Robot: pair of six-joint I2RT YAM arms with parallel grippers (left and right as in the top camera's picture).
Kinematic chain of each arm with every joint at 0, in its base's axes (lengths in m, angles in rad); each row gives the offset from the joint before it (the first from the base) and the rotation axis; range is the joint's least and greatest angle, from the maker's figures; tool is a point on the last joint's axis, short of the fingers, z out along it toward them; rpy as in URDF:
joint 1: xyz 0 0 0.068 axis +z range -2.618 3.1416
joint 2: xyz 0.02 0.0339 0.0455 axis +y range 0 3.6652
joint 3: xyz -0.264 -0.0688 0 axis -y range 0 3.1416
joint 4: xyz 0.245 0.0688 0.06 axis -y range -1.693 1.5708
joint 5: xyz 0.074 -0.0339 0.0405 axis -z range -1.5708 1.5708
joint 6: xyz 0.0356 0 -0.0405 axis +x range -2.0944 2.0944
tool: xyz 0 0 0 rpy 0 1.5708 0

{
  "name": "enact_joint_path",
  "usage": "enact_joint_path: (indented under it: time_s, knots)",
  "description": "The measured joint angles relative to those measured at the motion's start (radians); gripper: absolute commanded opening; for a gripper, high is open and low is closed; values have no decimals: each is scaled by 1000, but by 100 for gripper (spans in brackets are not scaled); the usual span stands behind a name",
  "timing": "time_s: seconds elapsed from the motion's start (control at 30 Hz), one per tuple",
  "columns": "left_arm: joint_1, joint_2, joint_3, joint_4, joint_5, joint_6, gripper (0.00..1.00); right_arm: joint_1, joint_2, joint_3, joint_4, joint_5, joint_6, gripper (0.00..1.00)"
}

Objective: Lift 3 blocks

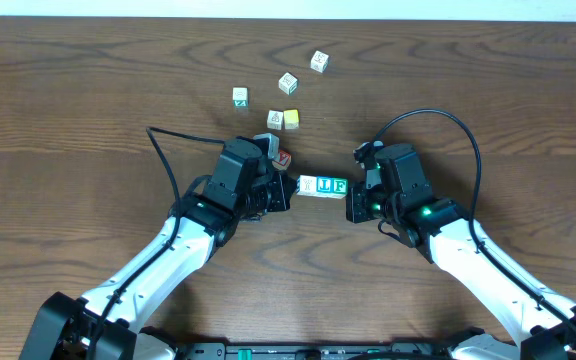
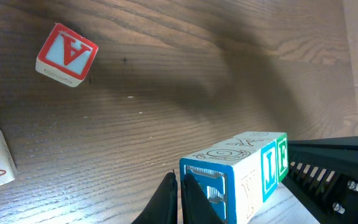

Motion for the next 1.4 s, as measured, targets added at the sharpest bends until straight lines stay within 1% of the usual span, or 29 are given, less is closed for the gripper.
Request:
enact_joint_path:
  time_s: [0.97,1.4]
  knots:
    - [0,0,0,-13,5,0,7,0,0,1,-5,2,0,1]
    - [-12,0,3,-53,15,1,7,0,0,5,0,16,0,1]
